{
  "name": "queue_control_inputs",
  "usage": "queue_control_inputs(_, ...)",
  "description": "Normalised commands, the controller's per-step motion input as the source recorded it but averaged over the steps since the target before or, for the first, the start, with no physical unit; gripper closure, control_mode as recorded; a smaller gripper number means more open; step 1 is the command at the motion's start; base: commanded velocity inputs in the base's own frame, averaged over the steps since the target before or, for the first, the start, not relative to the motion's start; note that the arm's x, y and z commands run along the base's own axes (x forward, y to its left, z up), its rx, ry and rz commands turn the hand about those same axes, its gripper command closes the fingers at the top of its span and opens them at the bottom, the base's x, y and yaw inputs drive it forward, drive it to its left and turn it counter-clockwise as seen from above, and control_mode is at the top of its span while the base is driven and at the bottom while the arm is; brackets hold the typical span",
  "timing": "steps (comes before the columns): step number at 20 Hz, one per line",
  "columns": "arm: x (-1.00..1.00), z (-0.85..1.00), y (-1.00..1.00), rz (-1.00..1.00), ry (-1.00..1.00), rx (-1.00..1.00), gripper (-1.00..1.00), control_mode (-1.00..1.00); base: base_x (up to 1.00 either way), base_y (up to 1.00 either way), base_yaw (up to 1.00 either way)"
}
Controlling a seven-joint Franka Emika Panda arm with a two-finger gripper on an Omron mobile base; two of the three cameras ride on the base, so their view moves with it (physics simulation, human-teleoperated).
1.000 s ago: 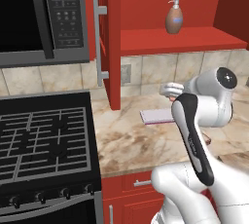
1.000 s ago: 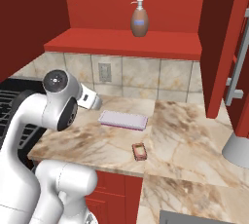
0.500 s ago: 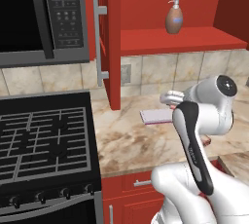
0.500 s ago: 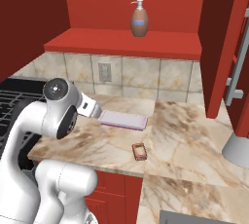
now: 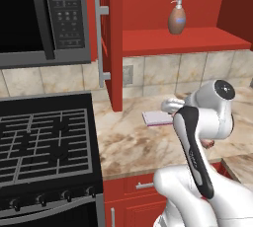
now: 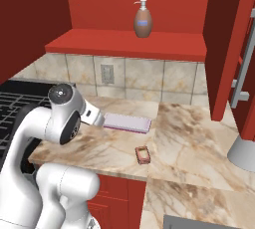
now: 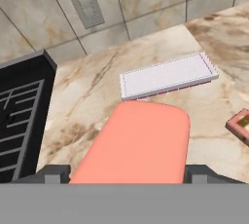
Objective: Pick the bar soap and bar soap from the cabinet and place them on the counter.
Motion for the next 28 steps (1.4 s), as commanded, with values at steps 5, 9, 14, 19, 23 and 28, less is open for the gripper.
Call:
queue_control_inputs(5,0.00,-0.33,0.00,0.00,0.13,0.00,1.00,-1.00,0.00,0.00,0.00)
queue_control_inputs(9,0.00,-0.39,0.00,0.00,0.13,0.00,1.00,-1.00,0.00,0.00,0.00)
queue_control_inputs(14,0.00,-0.39,0.00,0.00,0.09,0.00,1.00,-1.00,0.00,0.00,0.00)
queue_control_inputs(19,0.00,-0.35,0.00,0.00,0.01,0.00,1.00,-1.00,0.00,0.00,0.00)
queue_control_inputs(23,0.00,-0.28,0.00,0.01,0.00,0.00,1.00,-1.00,0.00,0.00,0.00)
queue_control_inputs(28,0.00,-0.29,0.00,0.00,0.00,0.00,1.00,-1.00,0.00,0.00,0.00)
